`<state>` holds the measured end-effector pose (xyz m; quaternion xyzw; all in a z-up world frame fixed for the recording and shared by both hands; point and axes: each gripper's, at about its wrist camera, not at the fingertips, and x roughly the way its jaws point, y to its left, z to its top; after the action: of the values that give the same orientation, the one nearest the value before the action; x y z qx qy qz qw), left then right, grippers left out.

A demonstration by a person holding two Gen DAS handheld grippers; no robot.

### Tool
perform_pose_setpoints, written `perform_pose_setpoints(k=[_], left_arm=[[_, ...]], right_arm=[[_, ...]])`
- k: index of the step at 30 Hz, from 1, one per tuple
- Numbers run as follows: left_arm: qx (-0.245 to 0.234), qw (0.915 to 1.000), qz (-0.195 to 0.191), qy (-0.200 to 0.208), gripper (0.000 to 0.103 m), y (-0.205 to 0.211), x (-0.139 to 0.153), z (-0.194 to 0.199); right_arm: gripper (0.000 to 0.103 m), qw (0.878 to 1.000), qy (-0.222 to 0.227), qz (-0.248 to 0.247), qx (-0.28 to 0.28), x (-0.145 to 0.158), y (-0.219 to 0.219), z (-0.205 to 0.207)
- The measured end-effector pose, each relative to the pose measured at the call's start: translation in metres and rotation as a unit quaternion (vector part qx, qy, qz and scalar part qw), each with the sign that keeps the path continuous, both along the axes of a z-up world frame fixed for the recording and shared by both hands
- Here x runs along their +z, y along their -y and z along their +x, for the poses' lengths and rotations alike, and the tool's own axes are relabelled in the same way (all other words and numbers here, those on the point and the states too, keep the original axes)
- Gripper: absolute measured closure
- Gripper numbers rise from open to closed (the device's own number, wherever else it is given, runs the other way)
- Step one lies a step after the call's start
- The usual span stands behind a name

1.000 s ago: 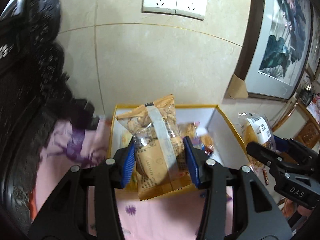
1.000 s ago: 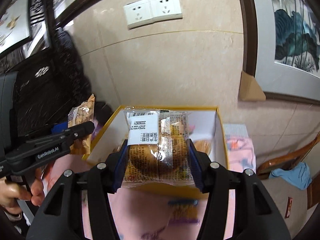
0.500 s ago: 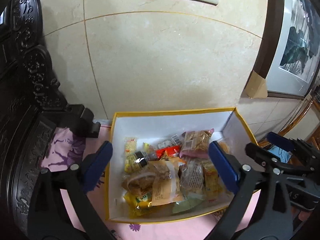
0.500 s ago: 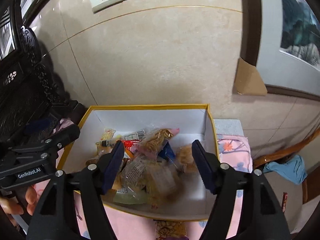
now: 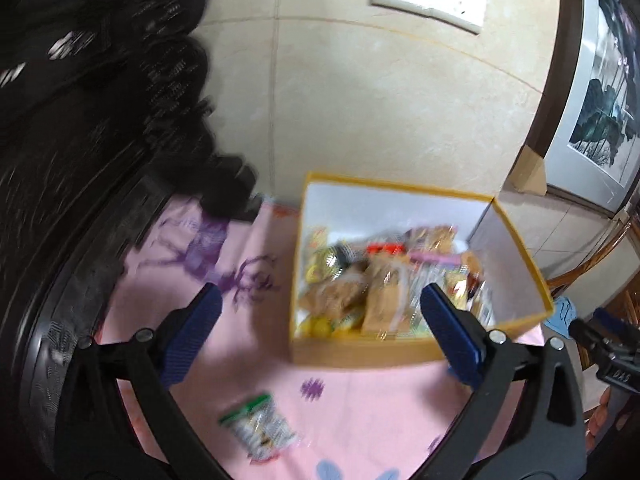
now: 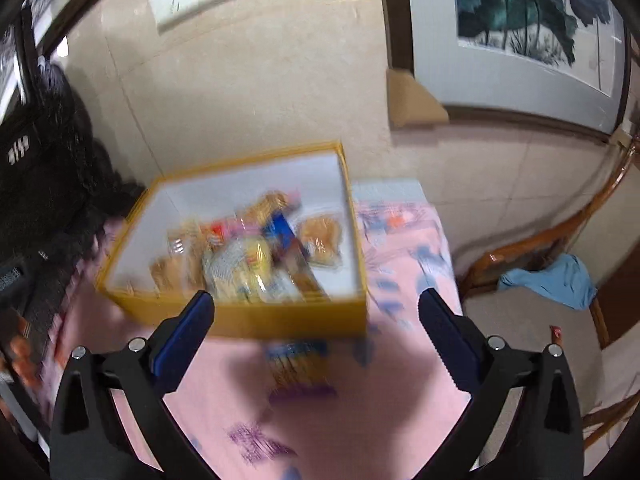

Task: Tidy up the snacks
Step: 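Grasp the blue-topped white-ball bag with the right tool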

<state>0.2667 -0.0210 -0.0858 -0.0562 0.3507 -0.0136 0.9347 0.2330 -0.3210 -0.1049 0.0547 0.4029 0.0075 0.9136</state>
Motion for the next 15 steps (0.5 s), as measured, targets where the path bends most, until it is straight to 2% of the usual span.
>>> perform_pose_setpoints(k=[4,9,12,15], left_arm=[[0.023,0.9994,0.011,-0.024,0.002,-0.017,-0.026,-0.031],[0.027,0.9977,0.037,-0.050,0.002,-0.029,-0.054,-0.064],[0.023,0.9980,0.033,-0.048,0.002,-0.036,-0.062,-0.082],[0.025,0.9984,0.020,-0.047,0.002,-0.041,-0.065,-0.090]], right_arm=[[0.001,0.999,-0.034,-0.011,0.023,-0.030,-0.013,-0.014],[0.001,0.994,-0.067,-0.045,0.076,-0.056,-0.043,-0.003],[0.001,0.992,-0.065,-0.056,0.090,-0.063,-0.051,0.003],[0.001,0.992,-0.088,-0.041,0.083,-0.072,-0.050,0.017]])
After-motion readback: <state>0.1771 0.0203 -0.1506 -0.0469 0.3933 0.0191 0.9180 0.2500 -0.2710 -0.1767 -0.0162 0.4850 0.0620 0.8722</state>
